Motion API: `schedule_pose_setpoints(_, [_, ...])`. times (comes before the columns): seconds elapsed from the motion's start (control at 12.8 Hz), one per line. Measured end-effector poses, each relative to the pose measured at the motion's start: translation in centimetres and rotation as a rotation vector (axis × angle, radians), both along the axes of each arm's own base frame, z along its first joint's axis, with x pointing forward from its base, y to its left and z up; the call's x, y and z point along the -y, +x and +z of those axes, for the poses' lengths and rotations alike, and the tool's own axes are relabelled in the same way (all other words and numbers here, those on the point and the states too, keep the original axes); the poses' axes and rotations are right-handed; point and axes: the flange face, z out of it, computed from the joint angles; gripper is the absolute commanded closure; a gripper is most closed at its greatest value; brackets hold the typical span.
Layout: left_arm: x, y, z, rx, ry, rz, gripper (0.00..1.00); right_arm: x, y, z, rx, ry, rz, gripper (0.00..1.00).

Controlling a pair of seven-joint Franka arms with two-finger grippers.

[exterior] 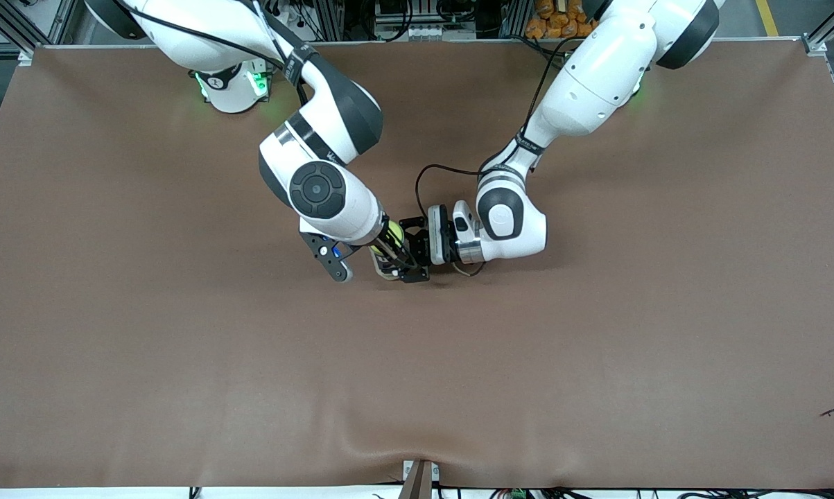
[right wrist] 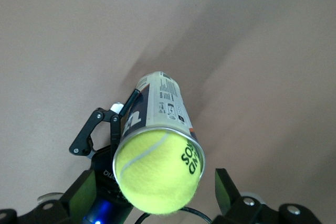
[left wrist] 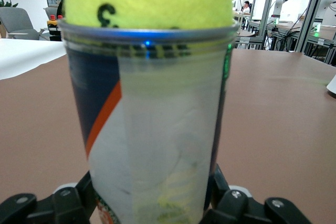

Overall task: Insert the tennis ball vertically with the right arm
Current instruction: 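Release the second ball into the tube with the right gripper, then open the left gripper off the tube while the right gripper withdraws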

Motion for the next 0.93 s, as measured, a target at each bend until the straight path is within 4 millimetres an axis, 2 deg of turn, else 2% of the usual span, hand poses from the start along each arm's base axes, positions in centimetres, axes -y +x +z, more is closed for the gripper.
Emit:
schedule_pose_setpoints(0.23, [-0.2,-0.1,-0.4,-0.004,0.009,0.003,0.08,0.4,-0.5,0.6,-0.034,-0.025,0.012,0.0])
schedule_pose_setpoints(0.62, [-0.2,-0.3,-0.6,-0.005,0.014,0.002,0.08,-0.3,-3.1,-0.5,-0.13,-0.095,0.067,0.0])
schedule_pose_setpoints(0.86, [-0.3,-0.3,-0.6,-0.005,0.015,0.003,0.08,-0.1,-2.8,-0.4,-0.129,-0.095,0.062,0.0])
schedule_pose_setpoints(0.93, [-0.3,-0.3,-0.6,-0.005,0.015,0.003,0.03,0.1,-2.6,-0.3,-0.126,-0.093,0.057,0.0])
